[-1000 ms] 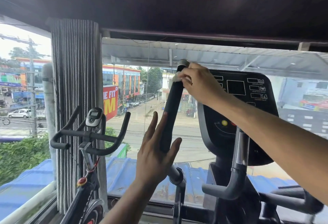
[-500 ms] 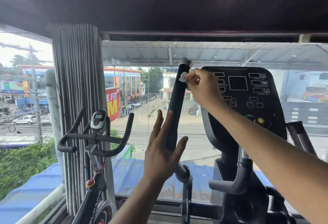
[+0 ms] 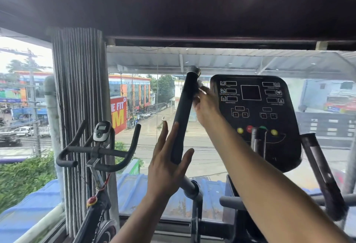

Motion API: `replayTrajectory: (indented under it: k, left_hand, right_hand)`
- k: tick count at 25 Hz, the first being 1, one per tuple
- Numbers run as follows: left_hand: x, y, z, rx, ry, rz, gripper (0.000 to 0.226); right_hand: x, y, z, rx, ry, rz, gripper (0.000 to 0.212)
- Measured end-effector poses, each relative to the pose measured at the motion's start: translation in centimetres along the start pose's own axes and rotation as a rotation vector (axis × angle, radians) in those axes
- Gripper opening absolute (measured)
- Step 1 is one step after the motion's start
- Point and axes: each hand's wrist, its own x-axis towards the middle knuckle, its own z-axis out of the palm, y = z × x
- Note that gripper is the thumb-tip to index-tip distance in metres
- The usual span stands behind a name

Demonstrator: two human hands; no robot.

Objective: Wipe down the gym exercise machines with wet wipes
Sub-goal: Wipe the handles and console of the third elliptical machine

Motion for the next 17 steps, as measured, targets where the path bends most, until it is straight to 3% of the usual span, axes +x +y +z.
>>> replayTrajectory:
  k: [3,7,14,17]
  left_hand:
    - [0.0,0.1,0.0,-0.009,0.006,0.008,0.075]
    - [0.1,0.0,-0.3,-0.009,0.015,-0.007,0.075]
    - [0.3,-0.1,0.2,-0.022,0.022,-0.015,0.075]
    - [0.4,-0.3,0.2,-0.007,0.037,0.016,0.074]
  right_hand:
    - [-0.7,1.6,-1.7,-0.061,-0.14,0.022,0.018]
    - [2.6,0.2,0.0,0.05,-0.074,-0.035,0.017]
    - [0.7,4.3,-1.9,0.213,-0.489,0.033,0.024]
    - [2.0,3.7,0.0,0.261,-0.378,0.016,0.027]
